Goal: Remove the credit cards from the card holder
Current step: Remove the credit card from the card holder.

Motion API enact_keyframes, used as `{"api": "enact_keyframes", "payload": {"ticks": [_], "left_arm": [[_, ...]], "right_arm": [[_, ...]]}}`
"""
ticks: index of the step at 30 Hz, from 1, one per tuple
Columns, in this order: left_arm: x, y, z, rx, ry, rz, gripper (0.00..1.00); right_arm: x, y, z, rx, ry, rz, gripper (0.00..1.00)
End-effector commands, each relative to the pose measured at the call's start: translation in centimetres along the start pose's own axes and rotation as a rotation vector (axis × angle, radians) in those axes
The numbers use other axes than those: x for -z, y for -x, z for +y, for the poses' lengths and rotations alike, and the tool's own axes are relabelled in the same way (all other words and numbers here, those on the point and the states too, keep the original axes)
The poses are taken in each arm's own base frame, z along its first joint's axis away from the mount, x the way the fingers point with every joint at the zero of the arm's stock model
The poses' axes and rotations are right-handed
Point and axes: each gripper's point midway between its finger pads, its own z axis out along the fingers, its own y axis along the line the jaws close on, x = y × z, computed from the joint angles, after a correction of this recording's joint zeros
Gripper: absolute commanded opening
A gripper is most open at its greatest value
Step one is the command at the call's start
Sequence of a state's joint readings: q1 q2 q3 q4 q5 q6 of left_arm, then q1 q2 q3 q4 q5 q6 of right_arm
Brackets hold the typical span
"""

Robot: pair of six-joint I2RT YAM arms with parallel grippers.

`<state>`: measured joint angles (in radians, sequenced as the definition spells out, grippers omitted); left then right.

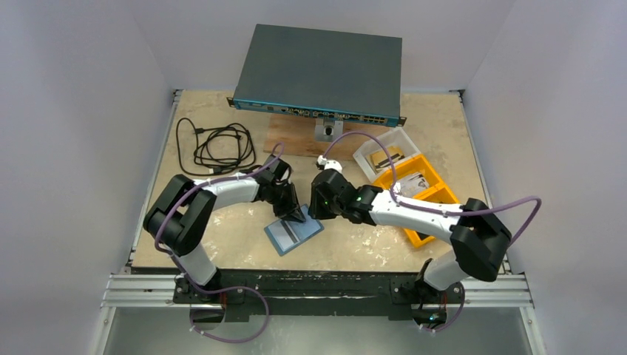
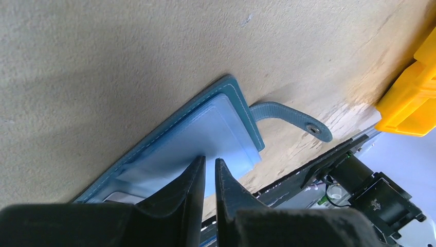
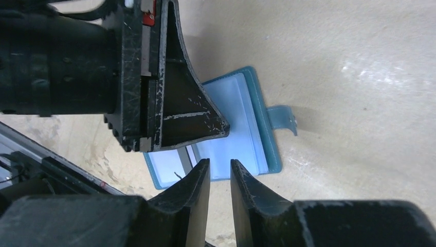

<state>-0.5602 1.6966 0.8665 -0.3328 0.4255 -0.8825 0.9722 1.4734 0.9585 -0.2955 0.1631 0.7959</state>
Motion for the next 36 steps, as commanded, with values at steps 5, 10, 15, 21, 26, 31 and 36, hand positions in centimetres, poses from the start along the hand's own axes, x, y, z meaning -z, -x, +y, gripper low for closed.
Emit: {"api": "enact_keyframes", "payload": {"ticks": [5,10,15,21,26,31,36], "left_arm": [[1.8,0.1,0.7,-0.037,0.042,-0.077,0.13],[3.9,-0.2,0.8,-0.051,0.056,-0.122,0.14],[5.6,-1.3,3.2,-0.036,0.112,-0.168,0.16],[6.3,-2.7,6.6,-0.003,0.177,-0.18,0.16],[6.0,-2.9,7.7,0.009,0.209,-0.176,0.11],[5.4,-2.5,7.7,0.003,0.209,-0.174,0.08],[5.0,-2.2,8.0,0.005,0.233,-0.165,0.05]], "right_arm": [[-3.0,-2.0,2.3,0.058,0.083,0.069,0.2],[-4.9,-3.7,1.5,0.047,0.061,0.12,0.16],[-5.5,-5.2,-0.1,0.022,0.005,0.153,0.14],[-4.9,-6.6,-0.4,0.005,0.008,0.187,0.13],[-4.3,-7.0,1.6,0.01,0.055,0.195,0.13],[-4.0,-6.0,3.0,0.028,0.076,0.175,0.14],[-3.9,-5.5,5.0,0.041,0.158,0.188,0.21]]}}
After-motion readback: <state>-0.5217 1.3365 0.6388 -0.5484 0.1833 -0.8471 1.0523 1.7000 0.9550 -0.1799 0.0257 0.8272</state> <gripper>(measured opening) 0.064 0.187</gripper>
